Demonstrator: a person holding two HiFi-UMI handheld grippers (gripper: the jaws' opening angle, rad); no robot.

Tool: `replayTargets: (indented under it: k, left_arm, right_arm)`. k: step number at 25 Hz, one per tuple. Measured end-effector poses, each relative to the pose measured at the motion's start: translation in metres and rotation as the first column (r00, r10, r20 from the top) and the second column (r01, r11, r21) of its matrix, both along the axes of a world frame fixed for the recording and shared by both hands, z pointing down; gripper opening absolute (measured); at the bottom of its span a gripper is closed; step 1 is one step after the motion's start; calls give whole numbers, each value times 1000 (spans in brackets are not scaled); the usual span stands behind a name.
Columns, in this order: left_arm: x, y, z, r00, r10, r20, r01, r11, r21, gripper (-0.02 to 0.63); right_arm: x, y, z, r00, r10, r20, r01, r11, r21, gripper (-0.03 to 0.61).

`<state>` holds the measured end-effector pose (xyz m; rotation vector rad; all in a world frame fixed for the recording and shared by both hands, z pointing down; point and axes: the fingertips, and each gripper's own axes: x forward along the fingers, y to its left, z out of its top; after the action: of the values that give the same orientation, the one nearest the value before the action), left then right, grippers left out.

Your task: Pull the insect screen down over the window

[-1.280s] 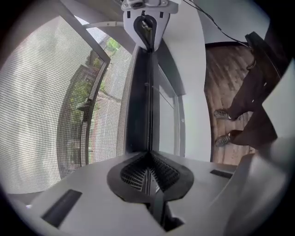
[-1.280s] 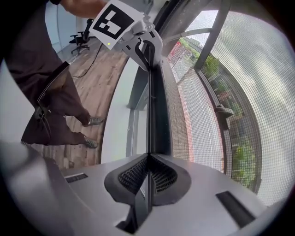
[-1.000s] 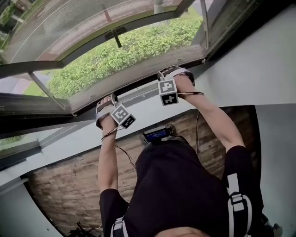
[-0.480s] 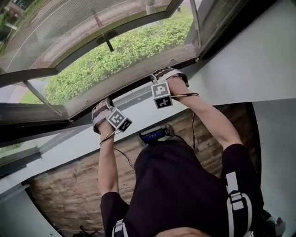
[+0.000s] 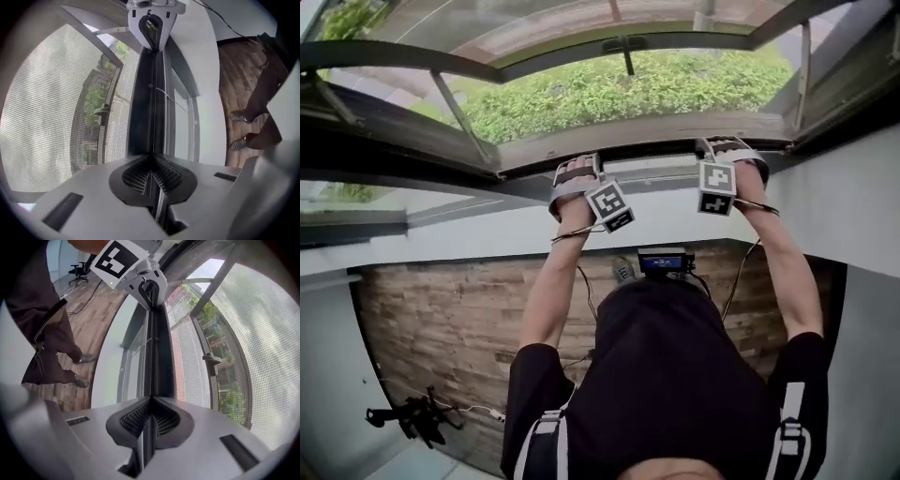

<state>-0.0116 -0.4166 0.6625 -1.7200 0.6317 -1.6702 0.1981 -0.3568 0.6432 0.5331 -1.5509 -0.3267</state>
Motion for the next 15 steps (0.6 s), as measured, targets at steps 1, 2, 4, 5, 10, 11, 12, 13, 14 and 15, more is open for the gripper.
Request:
replayTargets:
  k: [1, 2, 4, 5, 10, 11, 12, 13, 14, 15]
  left_arm:
    - [4, 2, 2, 1000, 11, -15, -11, 1000, -16, 20]
    - [6, 4, 3, 999, 18, -33, -19, 999, -30, 20]
    - [4, 5, 6, 998, 17, -55, -19, 998, -52, 20]
    - [2, 6, 10, 998, 14, -60, -18, 998, -66, 20]
    - [-3, 1, 19, 994, 2, -105, -9, 998, -62, 21]
    - [-2, 1, 18, 994, 1, -105, -6, 998, -56, 21]
    - [-2, 3, 18, 995, 0, -104, -5, 999, -51, 21]
    - [-3, 4, 20, 995, 0, -99, -5, 999, -47, 21]
    - [-3, 4, 23, 996, 2, -91, -7, 999, -49, 21]
    - [-3, 5, 27, 996, 5, -85, -11, 998, -65, 21]
  right_arm:
    - [2, 3, -1, 1000, 15, -5, -15, 1000, -7, 18]
    - [0, 5, -2, 999, 32, -10, -32, 999, -20, 18]
    - [-8, 9, -2, 998, 54, -12, -55, 997, -60, 18]
    - [-12, 10, 1, 998, 55, -9, -55, 996, -75, 18]
    - [-14, 1, 17, 998, 55, -32, -56, 998, -37, 18]
    - [-13, 1, 17, 998, 57, -36, -58, 998, -38, 18]
    - [-14, 4, 15, 998, 57, -34, -59, 997, -47, 18]
    - [-15, 5, 13, 998, 55, -27, -57, 997, -51, 18]
    - [-17, 6, 13, 998, 54, -19, -55, 997, -49, 18]
    - [-17, 6, 15, 998, 58, -11, -58, 997, -48, 18]
